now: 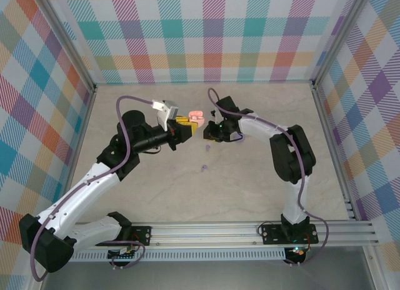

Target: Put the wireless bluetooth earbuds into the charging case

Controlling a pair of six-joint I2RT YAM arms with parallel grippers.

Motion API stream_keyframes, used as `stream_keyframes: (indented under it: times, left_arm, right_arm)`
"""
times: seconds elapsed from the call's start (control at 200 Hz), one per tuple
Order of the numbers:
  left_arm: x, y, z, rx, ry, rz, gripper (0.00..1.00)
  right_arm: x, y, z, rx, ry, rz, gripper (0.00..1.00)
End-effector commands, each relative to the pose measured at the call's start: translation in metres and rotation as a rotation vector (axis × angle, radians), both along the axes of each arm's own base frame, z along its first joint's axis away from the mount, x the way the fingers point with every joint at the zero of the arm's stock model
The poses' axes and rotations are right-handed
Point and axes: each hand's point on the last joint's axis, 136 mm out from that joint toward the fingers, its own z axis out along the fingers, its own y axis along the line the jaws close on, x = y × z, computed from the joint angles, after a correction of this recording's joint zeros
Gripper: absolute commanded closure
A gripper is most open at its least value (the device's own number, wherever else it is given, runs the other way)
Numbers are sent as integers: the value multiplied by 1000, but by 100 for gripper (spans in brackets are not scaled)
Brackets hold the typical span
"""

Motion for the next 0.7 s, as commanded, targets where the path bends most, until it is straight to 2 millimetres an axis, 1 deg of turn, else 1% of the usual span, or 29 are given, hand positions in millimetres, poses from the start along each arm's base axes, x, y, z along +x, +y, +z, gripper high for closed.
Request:
stream_keyframes:
  times: [0.0,0.14,0.185,0.2,0.205,0.25,0.315,0.465,0.58,0.695]
  left_arm:
    - [20,10,-12,1,66,117,97]
    - [35,15,-27,-13,132,174,97]
    - [37,15,-30,-19,145,178,97]
    - [38,15,-31,-21,150,180,97]
    - [38,15,-31,-21,150,180,97]
    - [41,14,-34,-27,162,185,97]
    - [43,13,-37,-37,174,190,98]
    - [44,9,-44,-43,191,170,98]
    - [42,4,-43,-58,183,137,98]
    - [40,-1,-42,-65,169,106,97]
  right_arm:
    - [10,6,51,170,-115,-14,82]
    - [8,-11,82,240,-175,-42,82]
    - [6,-17,94,258,-204,-48,82]
    - [5,-18,96,260,-206,-50,82]
    - [4,-19,100,265,-215,-51,82]
    - [2,-23,108,272,-233,-57,81]
    - [-3,-30,124,284,-266,-64,81]
    - [-16,-44,161,305,-337,-72,80]
    - [-25,-50,190,319,-396,-68,80]
    - [-36,-52,221,353,-457,-45,80]
